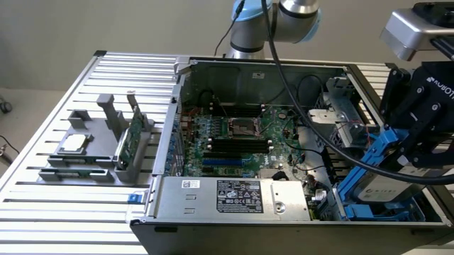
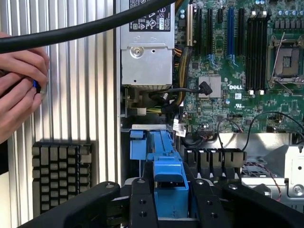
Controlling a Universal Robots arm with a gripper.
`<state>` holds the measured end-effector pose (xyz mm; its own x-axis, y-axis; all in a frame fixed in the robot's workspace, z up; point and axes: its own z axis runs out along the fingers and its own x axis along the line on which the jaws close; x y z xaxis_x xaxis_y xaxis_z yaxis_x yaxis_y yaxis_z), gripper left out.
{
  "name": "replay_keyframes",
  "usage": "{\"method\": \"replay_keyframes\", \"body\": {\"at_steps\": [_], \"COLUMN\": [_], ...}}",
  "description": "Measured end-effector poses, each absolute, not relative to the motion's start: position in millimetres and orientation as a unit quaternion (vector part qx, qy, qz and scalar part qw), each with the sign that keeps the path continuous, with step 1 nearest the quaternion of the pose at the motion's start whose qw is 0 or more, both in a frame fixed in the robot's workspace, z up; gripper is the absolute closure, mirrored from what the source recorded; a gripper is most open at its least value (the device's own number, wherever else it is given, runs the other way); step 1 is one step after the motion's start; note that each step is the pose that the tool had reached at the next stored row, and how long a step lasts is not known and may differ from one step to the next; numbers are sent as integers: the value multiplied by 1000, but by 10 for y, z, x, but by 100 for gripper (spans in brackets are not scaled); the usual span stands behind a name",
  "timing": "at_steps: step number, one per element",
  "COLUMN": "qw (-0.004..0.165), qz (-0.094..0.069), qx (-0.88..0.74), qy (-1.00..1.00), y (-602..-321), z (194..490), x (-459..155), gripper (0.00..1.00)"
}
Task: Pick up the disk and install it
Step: 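Insert the disk into the insertion slot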
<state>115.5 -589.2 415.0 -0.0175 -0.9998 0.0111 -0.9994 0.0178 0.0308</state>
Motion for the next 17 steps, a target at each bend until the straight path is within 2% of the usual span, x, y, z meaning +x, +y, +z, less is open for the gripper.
{"method": "replay_keyframes", "body": {"at_steps": [17], "qw": [7], "qz": [-13], "qx": [702], "qy": [-712], "y": [-5892], "z": [3944], "x": [1133], "gripper": [67]}}
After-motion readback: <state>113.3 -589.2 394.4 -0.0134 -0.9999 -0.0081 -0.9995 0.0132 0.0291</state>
